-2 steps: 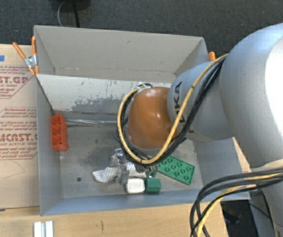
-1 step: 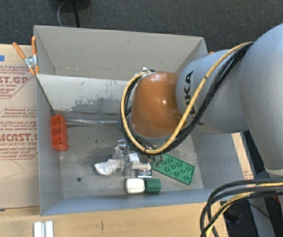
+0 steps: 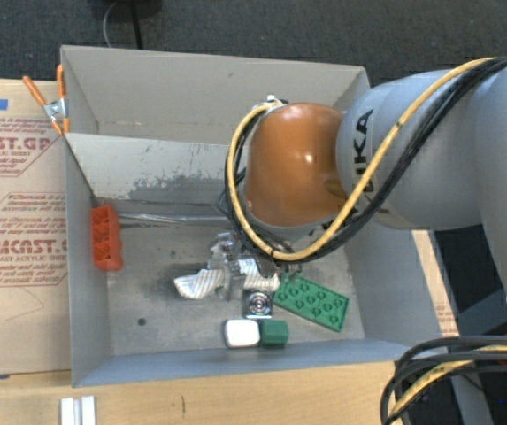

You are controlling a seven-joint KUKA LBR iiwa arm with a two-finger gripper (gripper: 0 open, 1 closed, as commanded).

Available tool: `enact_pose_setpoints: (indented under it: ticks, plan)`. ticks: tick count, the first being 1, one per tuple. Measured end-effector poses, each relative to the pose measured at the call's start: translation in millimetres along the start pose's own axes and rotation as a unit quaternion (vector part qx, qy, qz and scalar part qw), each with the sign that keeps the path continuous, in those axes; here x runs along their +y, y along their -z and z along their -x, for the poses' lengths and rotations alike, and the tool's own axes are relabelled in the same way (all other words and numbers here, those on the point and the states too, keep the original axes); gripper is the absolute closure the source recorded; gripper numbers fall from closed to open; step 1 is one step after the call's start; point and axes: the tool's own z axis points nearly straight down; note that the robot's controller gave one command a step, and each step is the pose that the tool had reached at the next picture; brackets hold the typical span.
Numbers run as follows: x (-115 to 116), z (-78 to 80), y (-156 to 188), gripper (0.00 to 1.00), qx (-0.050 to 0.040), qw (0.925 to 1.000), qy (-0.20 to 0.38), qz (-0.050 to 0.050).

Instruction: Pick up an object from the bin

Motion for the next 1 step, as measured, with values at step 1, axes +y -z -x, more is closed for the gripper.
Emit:
enact_pose_setpoints:
  ticks: [1]
  plan:
    - [-4.7,-0.8,94.0,1.0,0.0042,1.0,-0.004,0.0]
